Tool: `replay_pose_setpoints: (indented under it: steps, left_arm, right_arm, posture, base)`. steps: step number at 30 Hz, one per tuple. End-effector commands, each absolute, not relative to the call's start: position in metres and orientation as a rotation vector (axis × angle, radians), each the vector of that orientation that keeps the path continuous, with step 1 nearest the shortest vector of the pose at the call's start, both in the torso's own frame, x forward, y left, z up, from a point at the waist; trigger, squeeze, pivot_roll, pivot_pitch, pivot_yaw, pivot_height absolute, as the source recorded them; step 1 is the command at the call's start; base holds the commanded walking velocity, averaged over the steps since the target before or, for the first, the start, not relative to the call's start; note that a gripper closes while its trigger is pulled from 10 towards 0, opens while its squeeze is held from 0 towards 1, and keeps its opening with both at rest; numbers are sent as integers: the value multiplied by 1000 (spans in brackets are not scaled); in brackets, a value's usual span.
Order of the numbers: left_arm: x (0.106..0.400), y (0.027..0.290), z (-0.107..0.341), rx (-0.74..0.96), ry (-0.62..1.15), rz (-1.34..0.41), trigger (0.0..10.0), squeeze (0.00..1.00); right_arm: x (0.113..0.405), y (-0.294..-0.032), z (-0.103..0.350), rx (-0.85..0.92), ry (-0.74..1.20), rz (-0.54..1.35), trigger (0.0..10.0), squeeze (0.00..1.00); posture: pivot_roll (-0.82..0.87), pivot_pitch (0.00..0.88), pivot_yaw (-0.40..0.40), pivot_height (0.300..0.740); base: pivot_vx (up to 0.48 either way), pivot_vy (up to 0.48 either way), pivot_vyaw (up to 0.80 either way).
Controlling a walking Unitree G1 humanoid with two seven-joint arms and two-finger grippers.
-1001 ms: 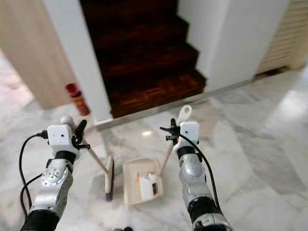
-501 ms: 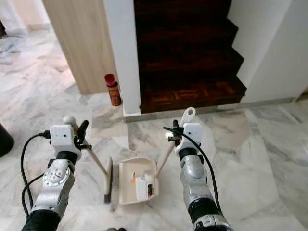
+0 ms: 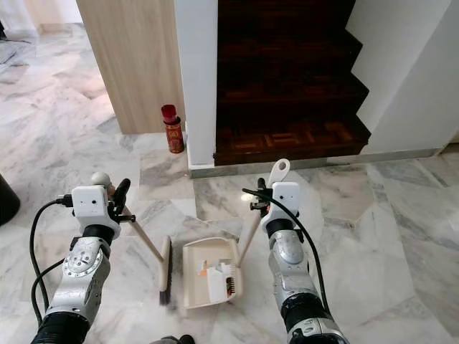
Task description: Sweep floor
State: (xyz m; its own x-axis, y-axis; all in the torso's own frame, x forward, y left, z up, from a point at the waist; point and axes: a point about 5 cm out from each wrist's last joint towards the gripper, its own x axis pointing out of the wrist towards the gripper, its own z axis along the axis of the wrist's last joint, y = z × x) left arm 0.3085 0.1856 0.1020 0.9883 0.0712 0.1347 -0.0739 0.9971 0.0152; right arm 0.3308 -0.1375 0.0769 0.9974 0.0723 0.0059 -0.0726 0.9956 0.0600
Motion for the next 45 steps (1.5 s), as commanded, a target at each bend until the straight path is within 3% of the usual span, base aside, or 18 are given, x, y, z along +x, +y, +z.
replay_pose_setpoints:
  steps: [1, 45]
  left_arm:
    - [312, 185, 113, 29, -177, 70, 10000, 0]
    - [313, 184, 113, 26, -175, 67, 10000, 0]
  right_arm:
    - [336, -139, 88, 67, -49, 66, 10000, 0]
    - [337, -136, 89, 80, -46, 81, 10000, 0]
  posture:
    - [34, 72, -14, 740]
    - [34, 62, -16, 740]
  base:
    - [0, 349, 0]
    - [0, 351, -147]
